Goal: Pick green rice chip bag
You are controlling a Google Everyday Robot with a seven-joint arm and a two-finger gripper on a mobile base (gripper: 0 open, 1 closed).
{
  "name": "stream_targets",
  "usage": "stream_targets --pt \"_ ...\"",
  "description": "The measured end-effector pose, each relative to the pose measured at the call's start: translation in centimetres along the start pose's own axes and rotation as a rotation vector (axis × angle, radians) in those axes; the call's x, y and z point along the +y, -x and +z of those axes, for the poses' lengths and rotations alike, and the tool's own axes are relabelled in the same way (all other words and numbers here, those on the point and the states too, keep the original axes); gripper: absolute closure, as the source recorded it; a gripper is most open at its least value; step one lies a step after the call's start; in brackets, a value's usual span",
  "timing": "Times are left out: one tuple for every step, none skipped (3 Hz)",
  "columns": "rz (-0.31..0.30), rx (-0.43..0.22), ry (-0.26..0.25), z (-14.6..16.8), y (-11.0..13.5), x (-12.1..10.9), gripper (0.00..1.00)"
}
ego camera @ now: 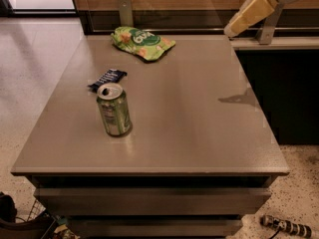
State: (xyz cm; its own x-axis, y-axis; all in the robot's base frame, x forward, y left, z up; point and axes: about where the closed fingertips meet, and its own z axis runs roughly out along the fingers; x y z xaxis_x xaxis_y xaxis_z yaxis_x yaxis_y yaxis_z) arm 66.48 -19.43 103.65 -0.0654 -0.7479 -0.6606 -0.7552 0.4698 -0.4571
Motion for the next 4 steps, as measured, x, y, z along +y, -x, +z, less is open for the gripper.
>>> stream_targets --pt "0.084 -0.172 0.048 5.3 2.3 -1.2 0.00" --pt "0.146 -0.267 0.095 8.8 4.0 -1.1 0.00" --pt "0.146 -0.267 0.096 8.8 4.0 -1.1 0.00" --pt "0.069 -0.160 0.145 16.7 5.9 2.4 0.00"
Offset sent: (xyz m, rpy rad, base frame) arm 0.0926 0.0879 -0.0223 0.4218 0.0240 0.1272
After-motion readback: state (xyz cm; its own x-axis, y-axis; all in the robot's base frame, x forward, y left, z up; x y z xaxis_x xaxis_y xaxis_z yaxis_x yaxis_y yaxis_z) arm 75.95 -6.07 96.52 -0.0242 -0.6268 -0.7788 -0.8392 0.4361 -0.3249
